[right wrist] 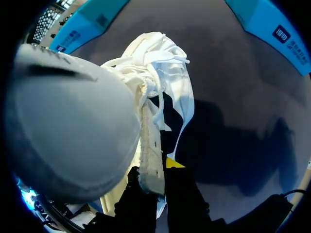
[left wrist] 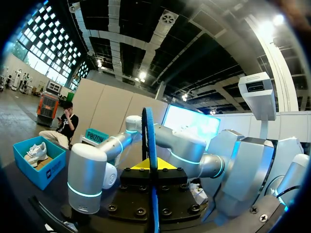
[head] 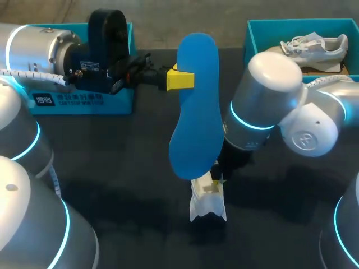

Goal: Take the shoe out of the shoebox, open the shoe tongue, remove and reinsert the insole, then place the shoe into the shoebox

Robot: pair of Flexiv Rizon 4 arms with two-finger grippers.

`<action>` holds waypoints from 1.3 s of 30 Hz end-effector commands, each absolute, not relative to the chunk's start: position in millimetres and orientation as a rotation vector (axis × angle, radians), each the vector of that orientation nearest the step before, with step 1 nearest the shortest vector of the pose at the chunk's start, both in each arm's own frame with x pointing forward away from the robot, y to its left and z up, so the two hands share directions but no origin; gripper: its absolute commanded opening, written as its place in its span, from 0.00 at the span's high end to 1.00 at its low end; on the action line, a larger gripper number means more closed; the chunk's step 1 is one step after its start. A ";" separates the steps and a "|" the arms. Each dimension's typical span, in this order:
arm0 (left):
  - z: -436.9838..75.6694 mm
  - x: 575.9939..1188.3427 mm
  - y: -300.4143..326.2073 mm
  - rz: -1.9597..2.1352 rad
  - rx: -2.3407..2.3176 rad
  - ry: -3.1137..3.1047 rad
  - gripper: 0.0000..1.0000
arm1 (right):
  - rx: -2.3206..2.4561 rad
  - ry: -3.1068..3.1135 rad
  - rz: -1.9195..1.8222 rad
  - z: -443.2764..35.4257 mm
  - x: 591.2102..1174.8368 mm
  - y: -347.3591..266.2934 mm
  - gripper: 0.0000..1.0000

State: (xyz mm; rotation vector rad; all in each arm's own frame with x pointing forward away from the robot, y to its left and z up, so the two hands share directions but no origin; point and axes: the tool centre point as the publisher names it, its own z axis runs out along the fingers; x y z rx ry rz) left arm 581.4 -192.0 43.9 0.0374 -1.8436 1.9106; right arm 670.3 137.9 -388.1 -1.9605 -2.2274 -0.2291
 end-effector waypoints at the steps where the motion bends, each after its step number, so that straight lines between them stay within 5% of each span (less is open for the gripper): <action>1: 42.9 580.6 -192.8 1.912 0.038 -1.843 1.00 | -1.936 -2.215 -0.233 -395.7 673.9 137.1 1.00; 4: 42.9 580.6 -192.8 1.912 0.038 -1.843 1.00 | -1.930 -2.211 -0.239 -394.8 673.1 136.8 1.00; 5: 42.9 580.6 -192.8 1.912 0.038 -1.843 1.00 | -1.926 -2.213 -0.243 -393.1 672.3 136.7 0.90; 6: 42.9 580.6 -192.8 1.912 0.038 -1.843 1.00 | -1.927 -2.215 -0.244 -391.4 671.8 136.6 0.57; 7: 42.9 580.6 -192.8 1.912 0.038 -1.843 1.00 | -1.932 -2.212 -0.248 -389.1 671.4 136.2 0.02; 39: 42.9 580.6 -192.8 1.912 0.038 -1.843 1.00 | -1.679 -1.905 -0.705 -281.1 669.0 97.2 0.00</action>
